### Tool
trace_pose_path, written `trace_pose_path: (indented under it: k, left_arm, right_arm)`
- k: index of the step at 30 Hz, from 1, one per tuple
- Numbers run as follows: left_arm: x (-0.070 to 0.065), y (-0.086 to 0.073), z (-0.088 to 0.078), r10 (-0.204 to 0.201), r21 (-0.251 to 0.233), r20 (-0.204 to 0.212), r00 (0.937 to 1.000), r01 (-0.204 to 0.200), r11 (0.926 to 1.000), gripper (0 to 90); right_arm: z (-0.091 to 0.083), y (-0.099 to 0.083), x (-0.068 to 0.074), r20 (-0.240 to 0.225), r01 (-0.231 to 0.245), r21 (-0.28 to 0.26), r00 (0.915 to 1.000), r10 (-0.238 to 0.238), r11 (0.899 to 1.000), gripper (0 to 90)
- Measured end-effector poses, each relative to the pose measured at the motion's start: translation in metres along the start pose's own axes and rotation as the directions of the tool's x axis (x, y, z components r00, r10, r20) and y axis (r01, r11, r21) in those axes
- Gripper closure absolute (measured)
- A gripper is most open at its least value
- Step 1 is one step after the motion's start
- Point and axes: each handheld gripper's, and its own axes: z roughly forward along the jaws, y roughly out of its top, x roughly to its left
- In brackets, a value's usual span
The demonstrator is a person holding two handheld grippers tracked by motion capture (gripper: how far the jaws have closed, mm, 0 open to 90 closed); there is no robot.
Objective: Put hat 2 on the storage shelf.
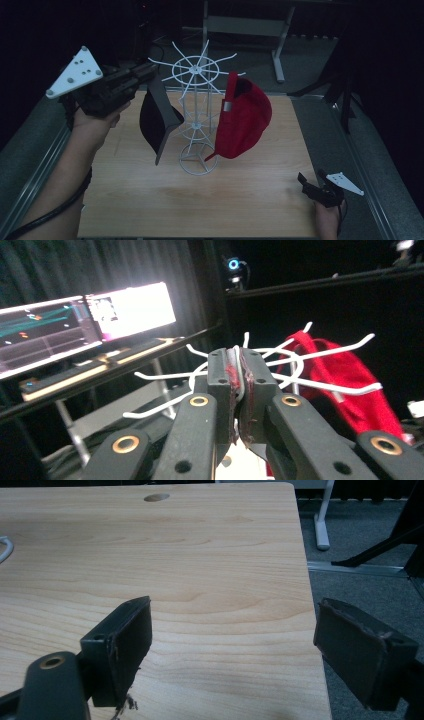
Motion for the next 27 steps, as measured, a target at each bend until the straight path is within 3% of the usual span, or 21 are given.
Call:
trace_pose_path:
  k: [5, 8, 14, 27]
  left_arm:
    - [0.001, -0.006, 0.004, -0.026, 0.023, 0.006, 0.9996, 0.026, 0.9994, 86.0]
    - [-0.001, -0.008, 0.008, -0.019, 0.039, 0.017, 0.9997, 0.018, 0.9991, 85.9]
    - [0.0, -0.01, 0.008, -0.044, 0.035, 0.019, 0.9988, 0.044, 0.9985, 85.7]
    - [0.001, -0.009, 0.012, -0.05, 0.07, 0.027, 0.9984, 0.048, 0.9964, 80.5]
  right_arm:
    - [0.0, 0.0, 0.0, -0.001, -0.001, -0.003, 1.0, 0.001, 1.0, 15.3]
    - [0.0, 0.0, 0.0, -0.001, 0.0, 0.001, 1.0, 0.0, 1.0, 15.3]
    - [0.0, 0.0, 0.0, -0.002, -0.001, -0.005, 1.0, 0.001, 1.0, 15.3]
    - [-0.001, 0.0, -0.001, -0.002, -0.004, -0.008, 1.0, 0.004, 1.0, 17.4]
